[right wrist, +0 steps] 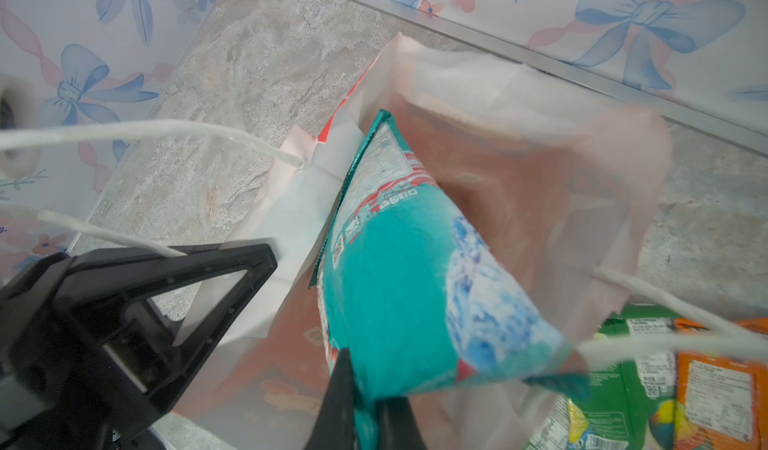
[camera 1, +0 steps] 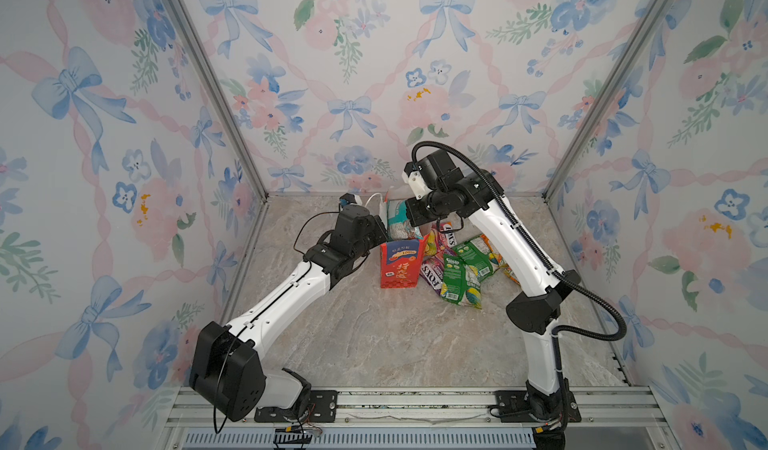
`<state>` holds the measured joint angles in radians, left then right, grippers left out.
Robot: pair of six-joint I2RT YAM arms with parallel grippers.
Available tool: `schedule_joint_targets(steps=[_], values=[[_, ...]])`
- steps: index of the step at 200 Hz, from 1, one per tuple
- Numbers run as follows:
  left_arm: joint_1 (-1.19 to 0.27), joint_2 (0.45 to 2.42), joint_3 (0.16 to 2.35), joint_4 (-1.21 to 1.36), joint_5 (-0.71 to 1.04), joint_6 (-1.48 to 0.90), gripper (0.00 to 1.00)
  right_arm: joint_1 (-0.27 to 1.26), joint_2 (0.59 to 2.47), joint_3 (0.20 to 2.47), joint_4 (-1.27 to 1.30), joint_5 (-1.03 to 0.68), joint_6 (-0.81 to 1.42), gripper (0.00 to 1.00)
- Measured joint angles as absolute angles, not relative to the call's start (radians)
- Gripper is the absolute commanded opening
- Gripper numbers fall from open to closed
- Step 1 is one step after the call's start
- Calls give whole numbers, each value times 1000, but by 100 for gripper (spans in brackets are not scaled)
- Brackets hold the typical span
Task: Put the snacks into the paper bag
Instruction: 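Lower the teal packet into the paper bag and open the right gripper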
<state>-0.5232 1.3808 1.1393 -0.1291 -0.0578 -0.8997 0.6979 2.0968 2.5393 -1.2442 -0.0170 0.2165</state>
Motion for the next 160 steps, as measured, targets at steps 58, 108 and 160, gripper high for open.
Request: schedule_joint_targets(steps=[58, 108, 160], values=[[-523, 1382, 1139, -127, -58, -903, 0, 695, 2099, 2593, -1243, 5, 271, 0], [-523, 1382, 1139, -127, -57, -903, 0, 695, 2099, 2593, -1234, 26, 352, 0], [-523, 1383, 1139, -127, -57, -903, 0, 695, 2099, 2563, -1205, 40, 408, 0]])
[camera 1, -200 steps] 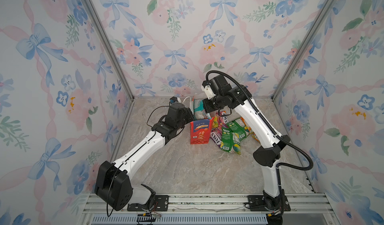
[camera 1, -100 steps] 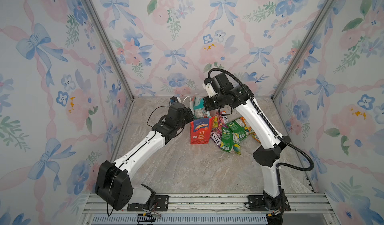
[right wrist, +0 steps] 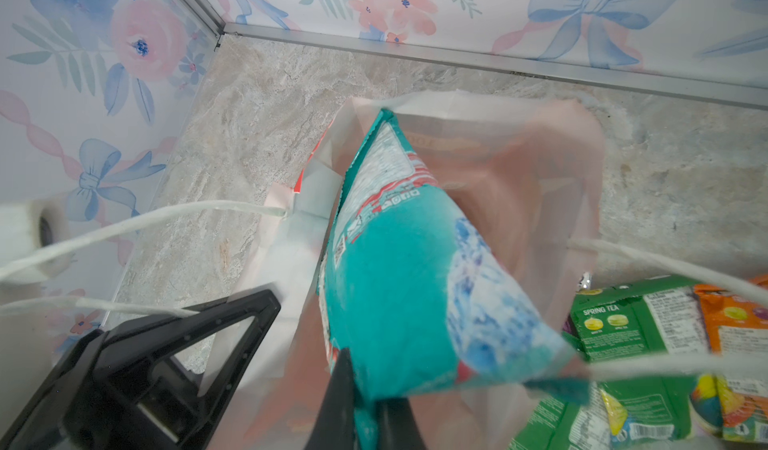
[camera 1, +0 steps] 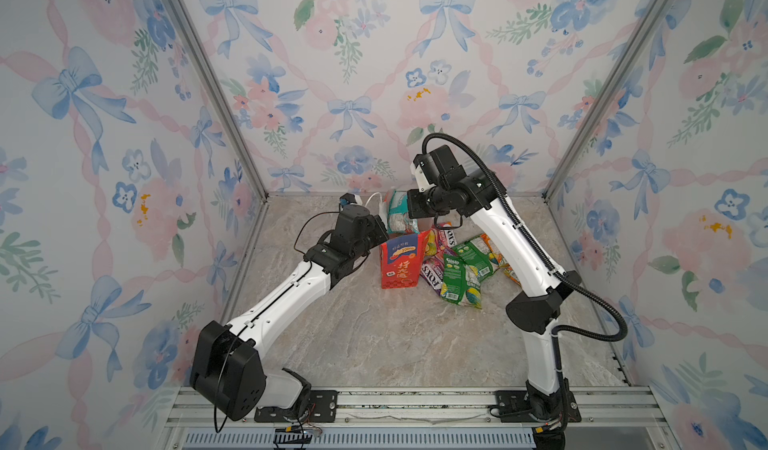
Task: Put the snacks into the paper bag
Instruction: 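Lower the teal packet into the paper bag and open the right gripper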
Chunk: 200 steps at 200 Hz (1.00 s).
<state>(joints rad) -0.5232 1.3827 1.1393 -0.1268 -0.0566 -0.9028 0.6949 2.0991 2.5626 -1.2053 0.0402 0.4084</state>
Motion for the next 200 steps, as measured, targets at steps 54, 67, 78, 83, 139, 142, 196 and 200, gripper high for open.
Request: schedule_joint_targets(steps=[54, 67, 78, 83, 139, 142, 196, 200], values=[[-523, 1383, 1139, -127, -54, -903, 0, 695, 2099, 2524, -1165, 68, 464, 0], [-523, 1383, 1139, -127, -54, -903, 0, 695, 2099, 2514, -1159, 75, 478, 0], [-523, 1383, 1139, -127, -54, -903, 0, 695, 2099, 2507, -1148, 77, 494, 0], [-523, 1383, 1139, -127, -54, -903, 0, 695, 2098, 2499, -1140, 78, 500, 0], [-523, 1383, 1139, -127, -54, -902, 0, 693, 2057, 2330, -1005, 69, 604, 0], [-523, 1383, 1139, -127, -54, -903, 0, 692, 2057, 2327, -1003, 68, 606, 0], [-523, 1383, 1139, -126, -52, -903, 0, 662, 1976, 2224, -907, 7, 671, 0], [-523, 1383, 1139, -126, -51, -903, 0, 661, 1970, 2221, -903, 6, 671, 0]])
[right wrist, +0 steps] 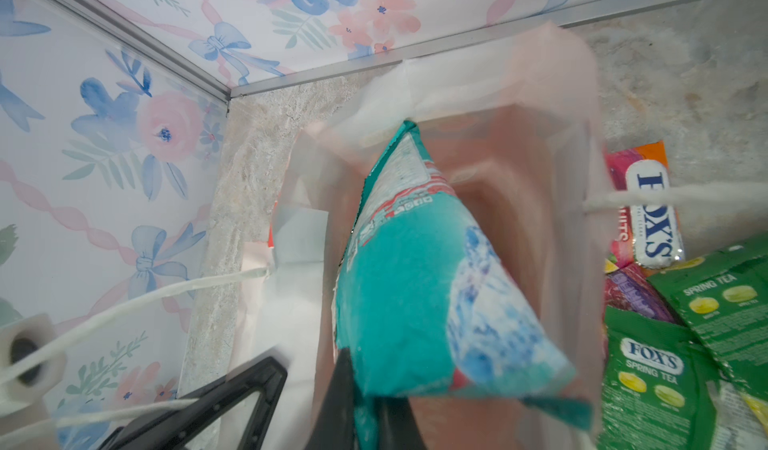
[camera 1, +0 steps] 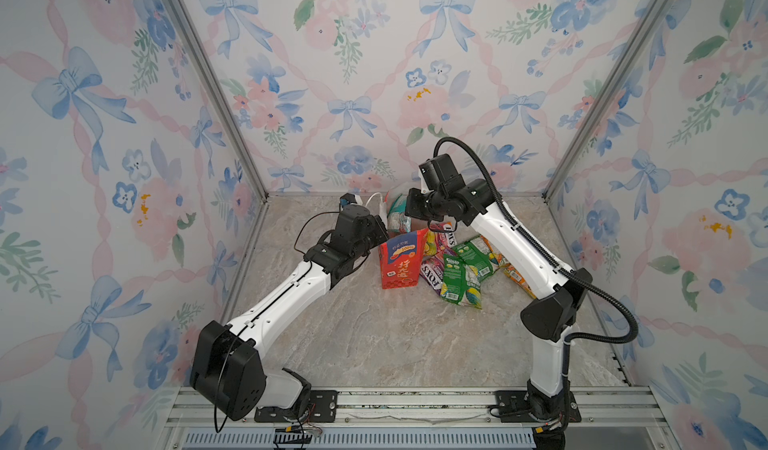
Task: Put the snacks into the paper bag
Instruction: 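Lower the teal packet into the paper bag and open the right gripper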
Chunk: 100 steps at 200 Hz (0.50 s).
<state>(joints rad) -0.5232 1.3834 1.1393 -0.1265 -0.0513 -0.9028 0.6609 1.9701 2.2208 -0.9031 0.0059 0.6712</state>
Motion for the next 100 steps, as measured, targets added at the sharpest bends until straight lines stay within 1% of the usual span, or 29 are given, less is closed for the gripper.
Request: schedule_joint_targets(steps=[30, 100], values=[[-523, 1385, 1139, -121, -51, -903, 0, 657, 1944, 2215, -878, -10, 674, 0], [-523, 1386, 1139, -120, -51, -903, 0, 678, 1927, 2111, -841, -9, 689, 0]])
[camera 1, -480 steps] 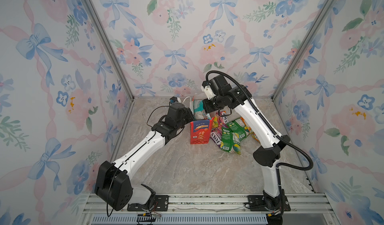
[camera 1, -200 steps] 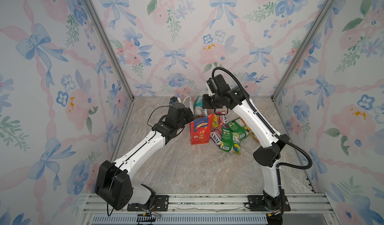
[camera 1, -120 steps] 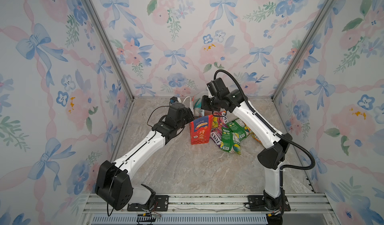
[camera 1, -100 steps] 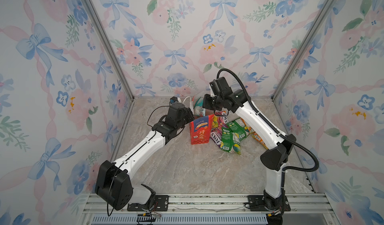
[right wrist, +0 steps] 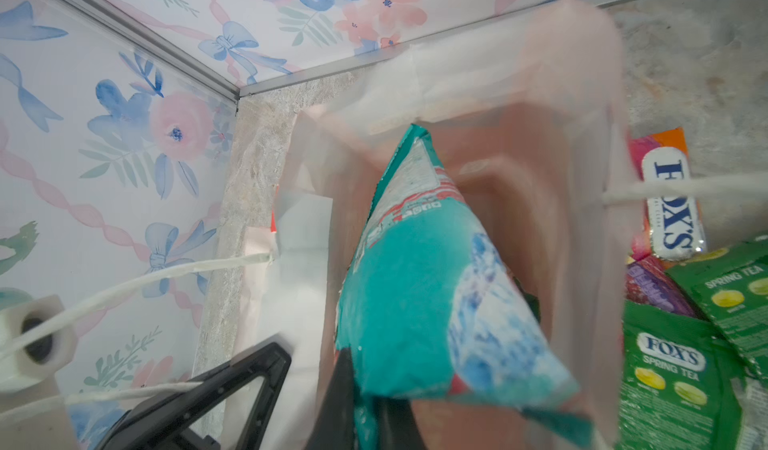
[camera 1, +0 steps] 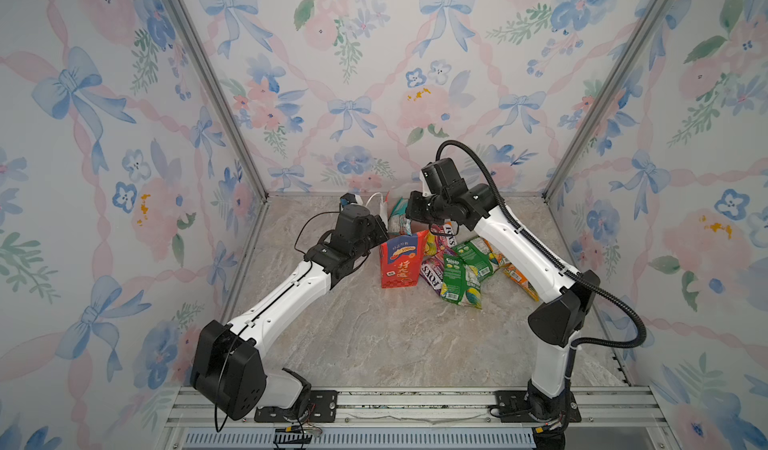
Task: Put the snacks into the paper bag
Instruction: 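Lower the teal packet into the paper bag and open the right gripper, then raise the right gripper out of the bag and move toward the snack pile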
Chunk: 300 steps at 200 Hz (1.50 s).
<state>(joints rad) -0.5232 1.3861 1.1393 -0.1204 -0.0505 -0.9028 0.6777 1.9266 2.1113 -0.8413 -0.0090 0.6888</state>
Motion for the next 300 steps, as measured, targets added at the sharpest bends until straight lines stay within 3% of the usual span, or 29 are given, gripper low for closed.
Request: schedule_joint_targets(steps=[66, 85, 104, 140, 172, 230, 266, 300], values=[[-523, 1386, 1139, -120, -51, -903, 0, 709, 1922, 2082, -825, 6, 692, 7], [-523, 1386, 1139, -120, -51, -903, 0, 711, 1922, 2082, -825, 5, 692, 20], [-523, 1386, 1139, -117, -47, -903, 0, 712, 1922, 2082, -817, 4, 691, 22], [-523, 1386, 1139, -114, -43, -903, 0, 717, 1922, 2083, -806, 4, 687, 36], [-523, 1386, 1139, -114, -43, -903, 0, 717, 1922, 2083, -804, 1, 684, 37], [-523, 1386, 1139, -113, -43, -904, 0, 722, 1913, 2196, -877, -39, 576, 49], [-522, 1387, 1135, -105, -35, -915, 0, 727, 1798, 2169, -916, -75, 461, 59], [-499, 1380, 1114, -89, -24, -925, 0, 709, 1552, 1973, -902, -106, 411, 66]])
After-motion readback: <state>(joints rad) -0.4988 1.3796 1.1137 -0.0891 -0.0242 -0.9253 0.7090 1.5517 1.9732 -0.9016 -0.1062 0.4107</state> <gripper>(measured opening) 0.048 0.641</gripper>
